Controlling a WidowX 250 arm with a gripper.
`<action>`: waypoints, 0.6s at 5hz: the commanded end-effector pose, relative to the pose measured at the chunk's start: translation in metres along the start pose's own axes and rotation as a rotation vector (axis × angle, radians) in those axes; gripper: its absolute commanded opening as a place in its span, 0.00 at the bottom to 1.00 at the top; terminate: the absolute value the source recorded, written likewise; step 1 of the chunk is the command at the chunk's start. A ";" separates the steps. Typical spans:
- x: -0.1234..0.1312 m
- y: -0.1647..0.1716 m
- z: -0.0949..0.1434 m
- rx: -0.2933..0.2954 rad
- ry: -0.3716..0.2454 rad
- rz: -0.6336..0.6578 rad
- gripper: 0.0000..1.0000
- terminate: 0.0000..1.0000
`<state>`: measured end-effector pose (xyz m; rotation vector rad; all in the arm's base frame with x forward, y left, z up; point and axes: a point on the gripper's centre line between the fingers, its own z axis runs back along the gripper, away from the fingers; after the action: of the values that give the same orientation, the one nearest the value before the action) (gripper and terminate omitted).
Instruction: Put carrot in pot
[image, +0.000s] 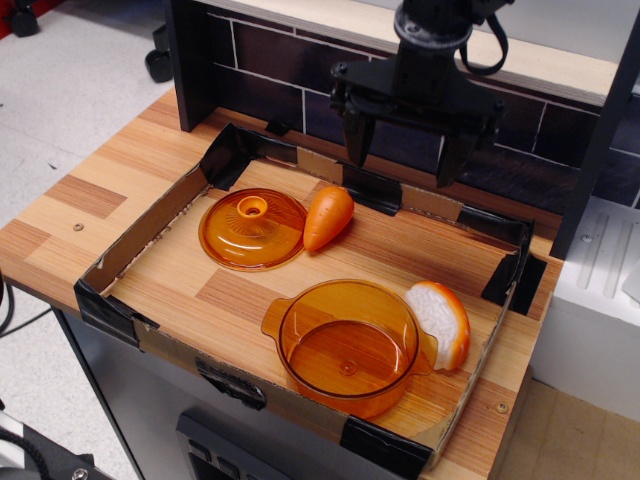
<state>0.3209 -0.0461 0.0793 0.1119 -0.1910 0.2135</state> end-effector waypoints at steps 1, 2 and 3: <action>0.021 0.045 0.001 -0.033 -0.098 -0.145 1.00 0.00; 0.032 0.068 -0.016 -0.026 -0.061 -0.212 1.00 0.00; 0.030 0.070 -0.029 -0.035 -0.028 -0.218 1.00 0.00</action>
<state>0.3288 0.0301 0.0490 0.0878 -0.1540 -0.0122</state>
